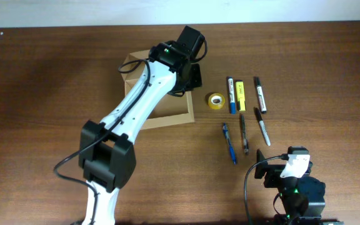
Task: Pack container
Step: 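Push the cardboard box toward the table center with the left gripper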
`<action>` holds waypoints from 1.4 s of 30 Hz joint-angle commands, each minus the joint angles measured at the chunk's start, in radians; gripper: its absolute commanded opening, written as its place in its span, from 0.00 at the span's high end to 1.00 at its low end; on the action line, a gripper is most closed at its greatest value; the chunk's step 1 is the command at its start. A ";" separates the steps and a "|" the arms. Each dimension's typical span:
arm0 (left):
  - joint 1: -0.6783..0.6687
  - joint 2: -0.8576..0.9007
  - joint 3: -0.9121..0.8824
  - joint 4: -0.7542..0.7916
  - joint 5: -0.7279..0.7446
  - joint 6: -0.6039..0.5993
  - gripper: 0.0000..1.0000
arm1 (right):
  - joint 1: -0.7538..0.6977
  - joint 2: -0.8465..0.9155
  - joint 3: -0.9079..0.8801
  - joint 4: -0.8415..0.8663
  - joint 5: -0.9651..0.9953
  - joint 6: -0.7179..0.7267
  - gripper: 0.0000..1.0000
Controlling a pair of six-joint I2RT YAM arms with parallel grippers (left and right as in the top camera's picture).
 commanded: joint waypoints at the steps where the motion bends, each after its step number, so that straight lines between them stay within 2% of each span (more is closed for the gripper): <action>1: 0.003 0.081 0.015 0.031 -0.003 -0.043 0.98 | -0.007 -0.006 -0.005 -0.002 -0.079 0.006 0.01; 6: 0.003 0.146 0.015 0.025 0.012 -0.017 0.98 | -0.007 -0.006 -0.003 -0.002 -0.186 0.071 0.01; 7: 0.003 0.153 0.015 0.023 0.012 -0.013 0.97 | -0.007 -0.006 -0.003 -0.003 -0.192 0.109 0.01; 8: 0.003 0.158 0.015 0.023 0.012 0.000 0.90 | -0.007 -0.006 -0.003 -0.002 -0.200 0.165 0.01; 10: 0.003 0.159 0.015 0.024 0.012 0.010 0.62 | -0.007 -0.006 -0.003 -0.002 -0.201 0.239 0.01; 11: 0.003 0.159 0.018 0.023 0.012 0.011 0.53 | -0.007 -0.006 -0.003 0.001 -0.201 0.276 0.01; 13: 0.003 0.159 0.032 0.019 0.019 0.039 0.09 | -0.007 -0.006 -0.002 0.002 -0.201 0.332 0.01; 14: 0.003 0.159 0.038 0.014 0.019 0.045 0.02 | -0.007 -0.006 0.000 0.002 -0.202 0.354 0.01; 21: 0.005 0.159 0.183 -0.120 -0.021 0.096 0.00 | -0.007 0.002 0.074 0.001 -0.208 0.359 0.01; 27: 0.008 0.159 0.423 -0.299 -0.121 0.145 0.00 | -0.007 0.134 0.218 -0.008 -0.200 0.252 0.01; 31: 0.034 0.159 0.595 -0.416 -0.208 0.154 0.00 | -0.007 0.373 0.390 -0.071 -0.195 0.194 0.01; 36: 0.127 0.158 0.767 -0.538 -0.255 0.173 0.00 | -0.006 0.792 0.743 -0.232 -0.193 0.095 0.01; 37: 0.170 0.158 0.799 -0.575 -0.257 0.174 0.00 | -0.006 0.923 0.874 -0.305 -0.194 0.085 0.01; 42: 0.322 0.158 0.813 -0.609 -0.211 0.231 0.00 | -0.005 1.265 1.214 -0.467 -0.260 0.085 0.01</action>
